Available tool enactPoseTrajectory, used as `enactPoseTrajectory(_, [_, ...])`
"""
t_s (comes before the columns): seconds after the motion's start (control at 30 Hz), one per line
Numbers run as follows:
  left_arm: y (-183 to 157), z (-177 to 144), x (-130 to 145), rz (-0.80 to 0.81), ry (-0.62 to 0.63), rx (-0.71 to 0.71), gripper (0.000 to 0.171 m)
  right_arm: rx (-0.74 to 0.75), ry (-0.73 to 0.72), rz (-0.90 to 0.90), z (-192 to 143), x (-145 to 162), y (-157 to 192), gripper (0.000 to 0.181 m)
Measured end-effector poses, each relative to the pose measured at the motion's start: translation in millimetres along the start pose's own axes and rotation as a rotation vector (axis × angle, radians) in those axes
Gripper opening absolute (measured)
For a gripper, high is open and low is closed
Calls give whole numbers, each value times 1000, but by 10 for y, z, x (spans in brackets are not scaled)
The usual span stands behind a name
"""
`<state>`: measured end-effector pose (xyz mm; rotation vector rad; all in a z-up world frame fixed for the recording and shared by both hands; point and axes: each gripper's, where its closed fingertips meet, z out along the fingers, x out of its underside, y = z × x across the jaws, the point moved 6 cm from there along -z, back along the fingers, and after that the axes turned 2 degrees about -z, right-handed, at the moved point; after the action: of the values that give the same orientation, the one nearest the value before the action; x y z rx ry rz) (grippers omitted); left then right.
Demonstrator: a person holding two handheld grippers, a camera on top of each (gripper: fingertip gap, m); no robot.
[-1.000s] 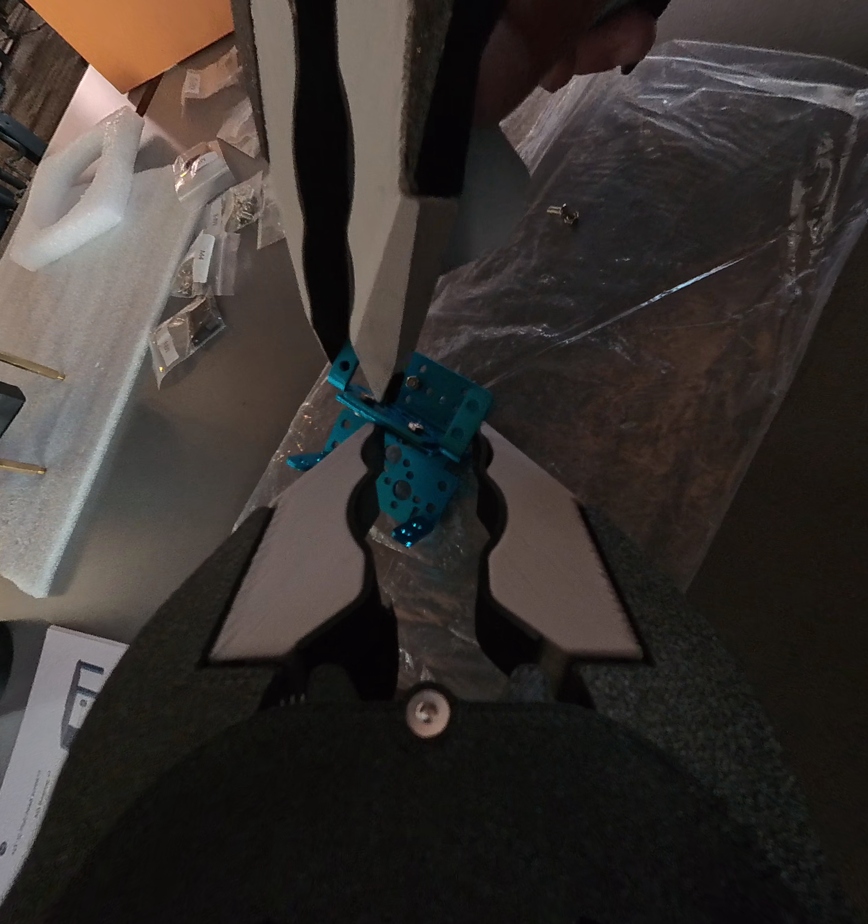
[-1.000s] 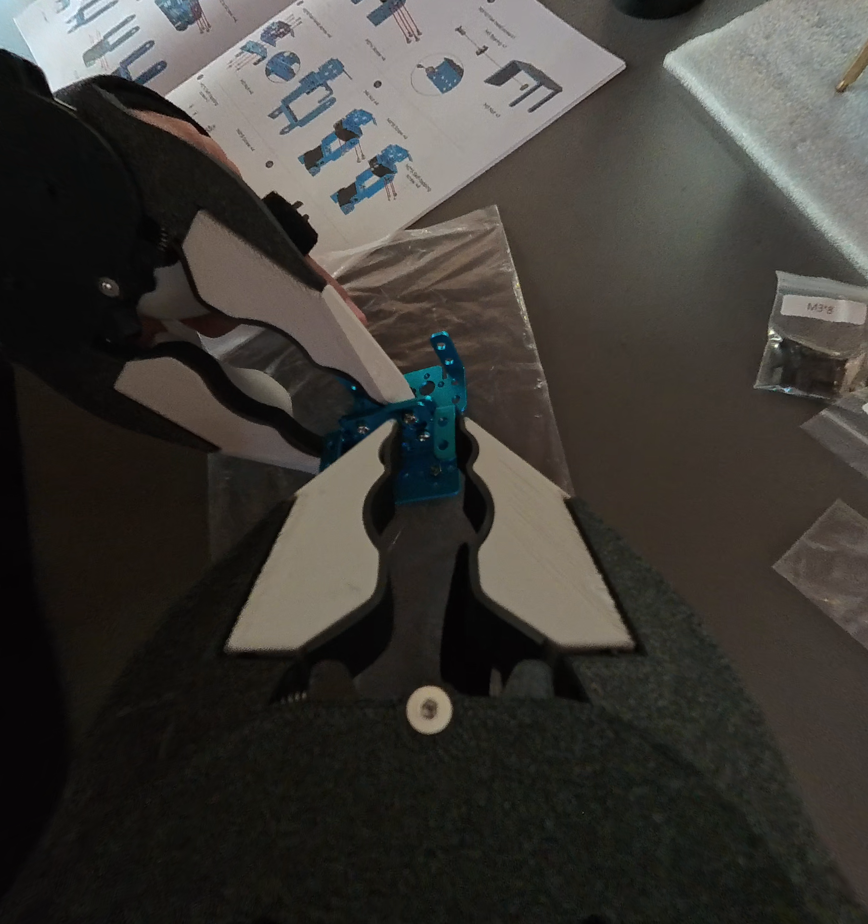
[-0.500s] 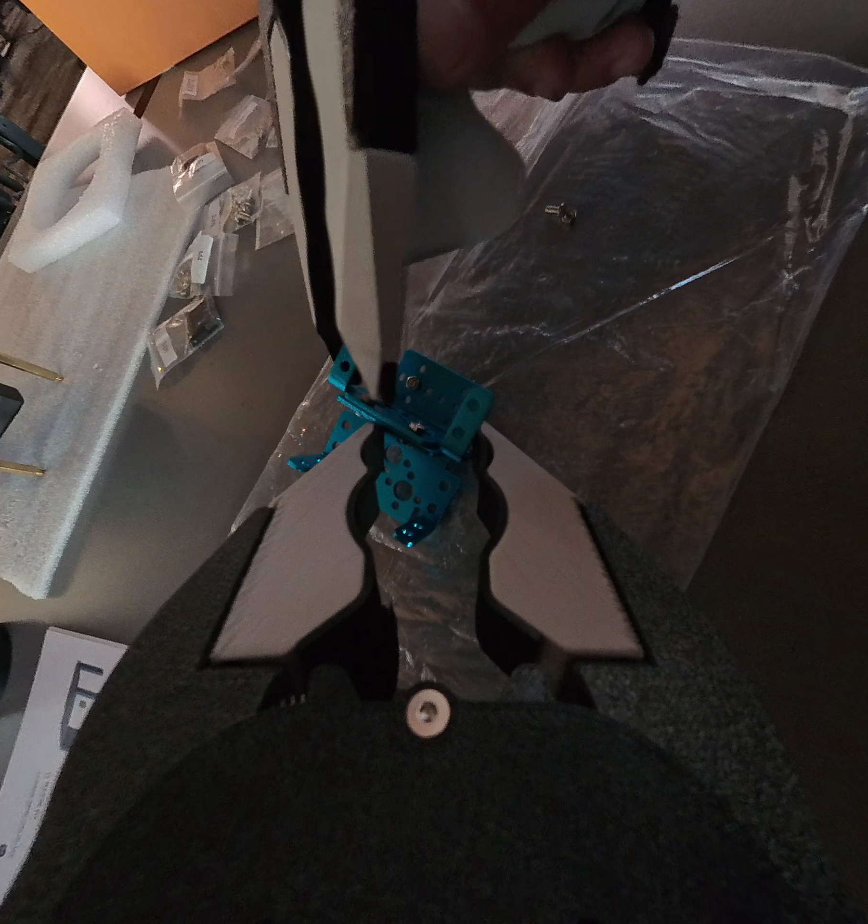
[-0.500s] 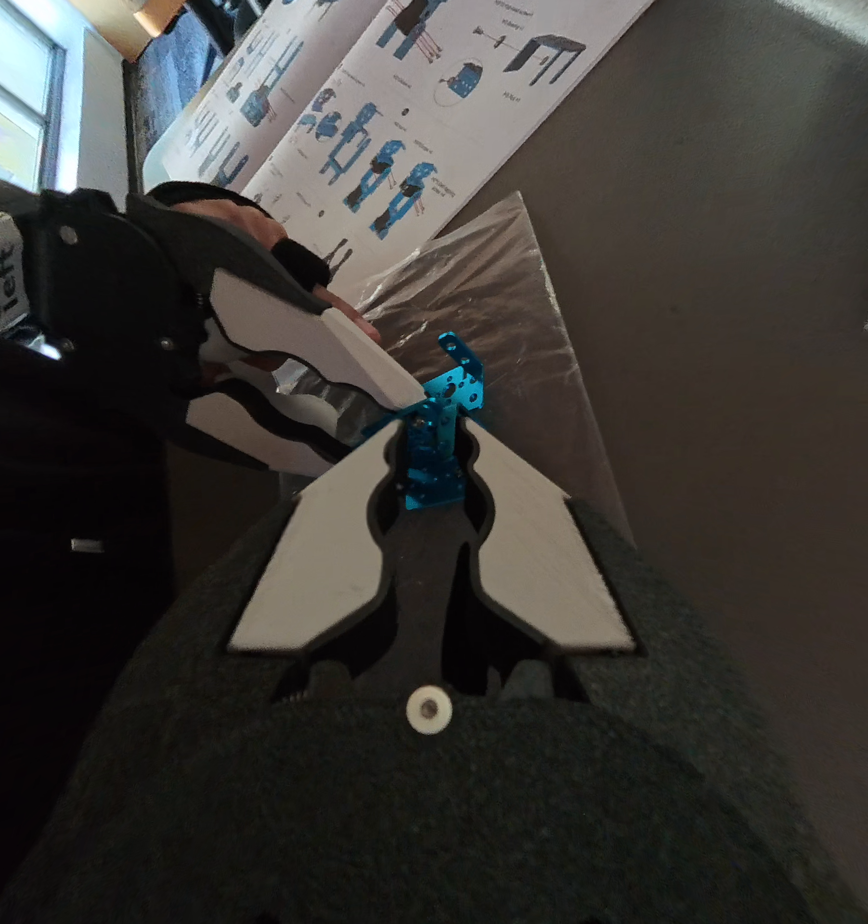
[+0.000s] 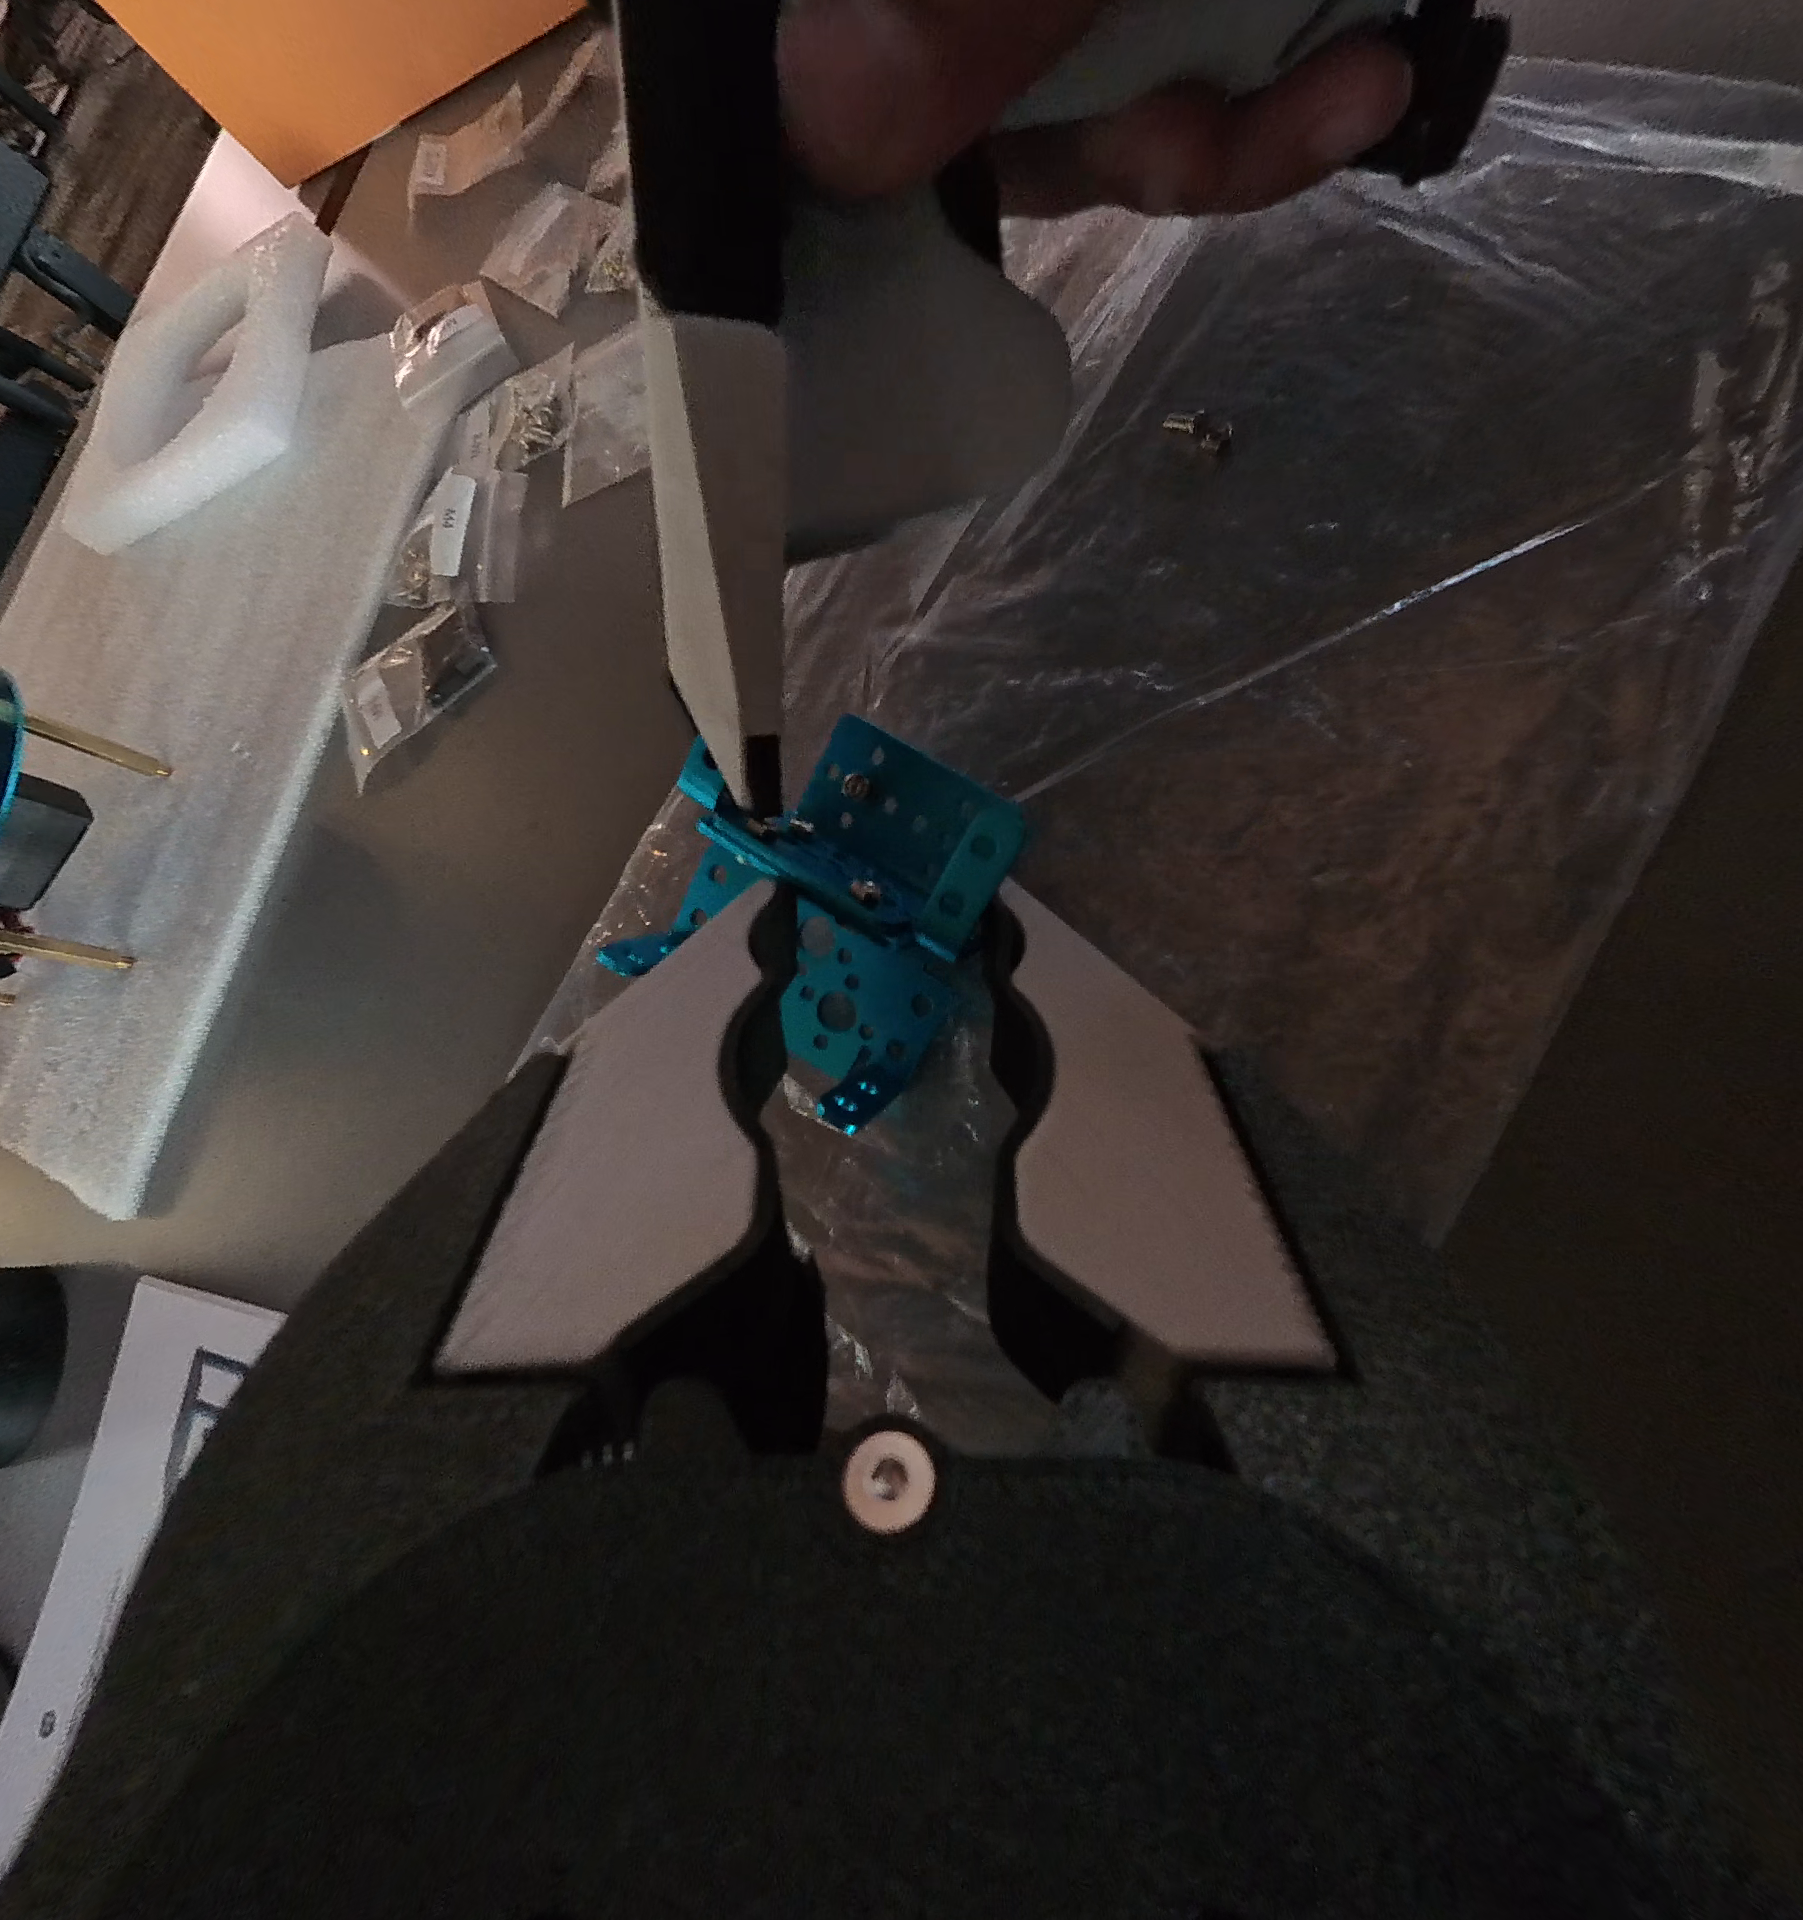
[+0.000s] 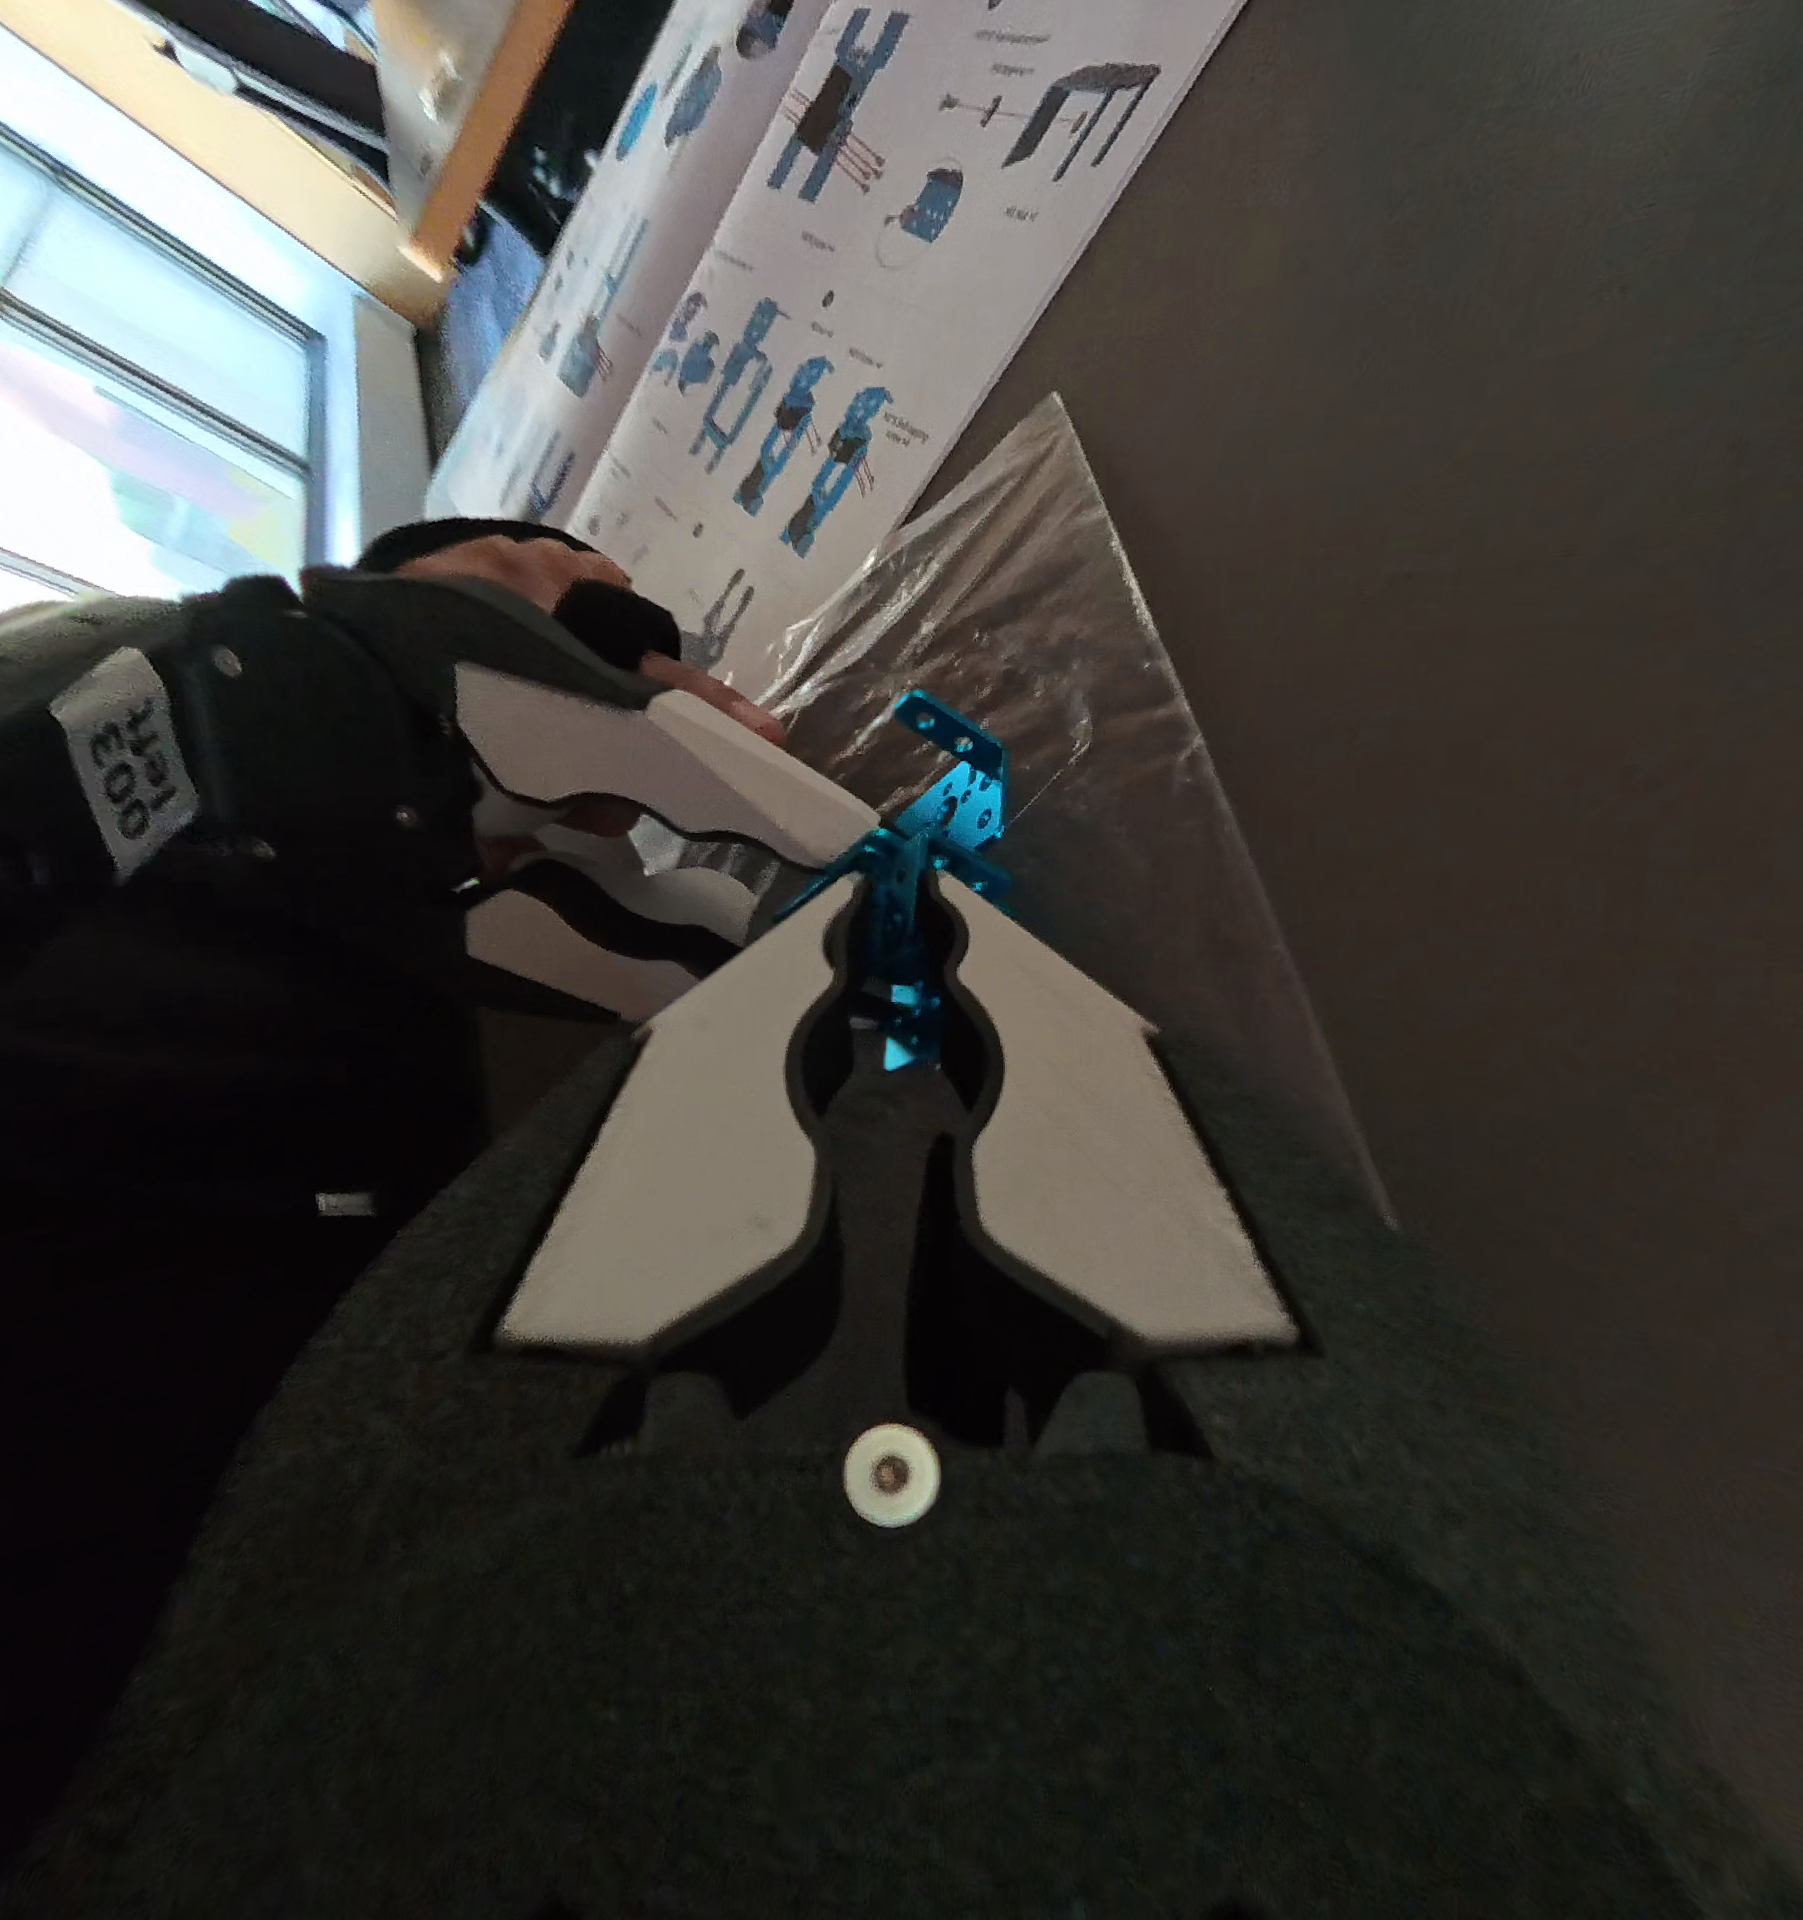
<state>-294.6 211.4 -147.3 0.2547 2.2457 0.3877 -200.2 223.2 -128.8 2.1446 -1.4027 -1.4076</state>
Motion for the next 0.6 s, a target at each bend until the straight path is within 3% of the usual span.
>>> enactPoseTrajectory(0.1, [-4, -1, -3, 1, -1, 1, 35, -55, -25, 78, 3, 12, -31, 6])
enactPoseTrajectory(0.2, [-8, -4, -4, 3, -1, -2, 35, -111, -29, 61, -24, 9, 15, 27])
enactPoseTrajectory(0.43, [-28, -25, -15, -47, -3, 50, 42, 235, 19, -390, -99, -33, 34, 32])
enactPoseTrajectory(0.6, [54, -180, 50, -47, -15, 87, 55, 255, 85, -423, -14, -57, 142, 32])
